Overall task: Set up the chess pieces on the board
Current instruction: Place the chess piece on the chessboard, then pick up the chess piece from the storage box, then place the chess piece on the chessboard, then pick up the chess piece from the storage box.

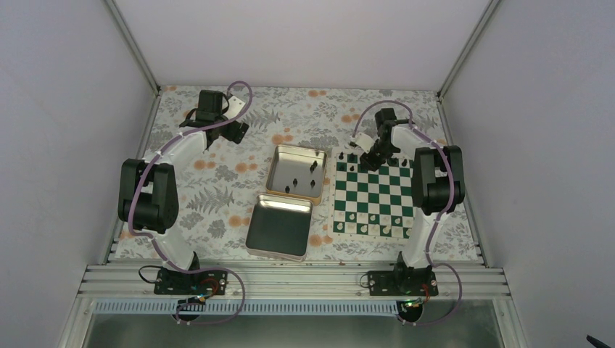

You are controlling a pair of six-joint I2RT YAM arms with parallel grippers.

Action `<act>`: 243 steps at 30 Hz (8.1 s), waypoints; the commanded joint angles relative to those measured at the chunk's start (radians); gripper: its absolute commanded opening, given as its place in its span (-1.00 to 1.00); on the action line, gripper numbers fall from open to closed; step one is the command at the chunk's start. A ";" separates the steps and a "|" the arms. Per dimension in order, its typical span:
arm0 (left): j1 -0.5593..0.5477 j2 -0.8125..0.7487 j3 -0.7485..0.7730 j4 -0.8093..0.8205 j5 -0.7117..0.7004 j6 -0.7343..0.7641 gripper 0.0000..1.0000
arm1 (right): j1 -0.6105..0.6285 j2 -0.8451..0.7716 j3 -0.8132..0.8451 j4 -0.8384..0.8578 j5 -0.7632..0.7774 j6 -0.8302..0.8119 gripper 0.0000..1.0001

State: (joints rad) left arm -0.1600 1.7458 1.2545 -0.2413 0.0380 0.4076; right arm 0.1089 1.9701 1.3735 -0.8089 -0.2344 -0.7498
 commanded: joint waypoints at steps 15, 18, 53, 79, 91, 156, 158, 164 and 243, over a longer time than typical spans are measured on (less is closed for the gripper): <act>-0.001 -0.014 0.010 0.013 0.004 0.000 1.00 | 0.283 -0.089 0.270 -0.181 -0.022 0.023 -0.53; -0.001 -0.015 0.010 0.011 0.005 -0.001 1.00 | 0.371 -0.065 0.304 -0.152 -0.028 0.026 -0.49; -0.003 -0.022 -0.005 0.025 0.005 0.001 1.00 | 0.583 0.215 0.306 -0.073 -0.004 0.015 -0.40; -0.003 -0.017 0.010 0.011 0.009 -0.001 1.00 | 0.409 -0.069 0.275 -0.132 0.058 0.032 -0.88; -0.011 -0.006 0.019 0.009 0.006 -0.001 1.00 | 0.109 -0.222 0.077 -0.137 0.105 0.000 -0.84; -0.038 0.031 0.037 -0.004 -0.017 0.002 1.00 | -0.103 -0.040 -0.103 0.052 0.016 -0.055 -0.74; -0.038 0.031 0.037 -0.004 -0.017 0.002 1.00 | -0.105 -0.036 -0.102 0.052 0.018 -0.056 -0.74; -0.038 0.030 0.037 -0.005 -0.017 0.002 1.00 | -0.107 -0.025 -0.092 0.047 0.019 -0.057 -0.71; -0.043 -0.023 0.004 0.017 -0.010 0.005 1.00 | 0.445 0.230 0.409 -0.149 0.098 -0.034 -0.37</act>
State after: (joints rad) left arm -0.2001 1.7493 1.2655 -0.2413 0.0193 0.4080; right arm 0.5491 2.1815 1.7508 -0.9371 -0.1474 -0.7769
